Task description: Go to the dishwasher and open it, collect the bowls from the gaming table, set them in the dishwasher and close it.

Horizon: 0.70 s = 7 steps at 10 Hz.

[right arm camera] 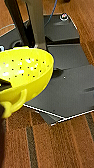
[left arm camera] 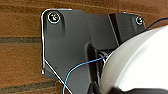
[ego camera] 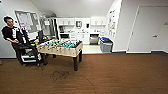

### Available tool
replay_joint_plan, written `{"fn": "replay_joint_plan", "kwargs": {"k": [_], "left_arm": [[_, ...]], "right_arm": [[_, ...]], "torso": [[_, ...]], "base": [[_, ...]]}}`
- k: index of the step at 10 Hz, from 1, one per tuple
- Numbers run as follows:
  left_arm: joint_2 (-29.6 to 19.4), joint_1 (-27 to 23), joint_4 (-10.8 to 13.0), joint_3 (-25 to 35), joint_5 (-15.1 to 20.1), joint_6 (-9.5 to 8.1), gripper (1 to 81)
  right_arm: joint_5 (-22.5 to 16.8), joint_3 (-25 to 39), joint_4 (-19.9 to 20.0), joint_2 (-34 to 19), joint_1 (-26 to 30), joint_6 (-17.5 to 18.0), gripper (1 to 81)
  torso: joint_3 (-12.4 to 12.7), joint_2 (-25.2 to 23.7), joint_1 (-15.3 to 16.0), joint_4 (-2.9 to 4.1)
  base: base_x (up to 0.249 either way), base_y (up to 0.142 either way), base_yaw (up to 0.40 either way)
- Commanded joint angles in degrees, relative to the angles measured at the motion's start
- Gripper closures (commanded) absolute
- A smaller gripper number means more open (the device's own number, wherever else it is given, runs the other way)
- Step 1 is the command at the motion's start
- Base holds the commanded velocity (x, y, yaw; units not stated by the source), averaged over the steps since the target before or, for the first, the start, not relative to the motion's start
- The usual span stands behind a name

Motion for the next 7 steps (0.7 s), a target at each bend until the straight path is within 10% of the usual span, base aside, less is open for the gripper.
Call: {"fn": "replay_joint_plan", "kwargs": {"k": [1, 7], "left_arm": [[-0.7, -2.2, 0.9, 0.3, 1.3, 0.21, 81.1], [-0.7, -2.2, 0.9, 0.3, 0.9, 0.39, 81.1]], "right_arm": [[-3.4, 0.4, -0.6, -1.0, 1.8, -0.3, 81.1], [-3.4, 0.3, -0.6, -1.0, 1.6, -0.3, 81.1]], "torso": [[0.0, 0.0, 0.0, 0.0], [0.0, 0.0, 0.0, 0.0]], "base": [[0.08, 0.0, 0.0], [0.117, 0.0, 0.0]]}}
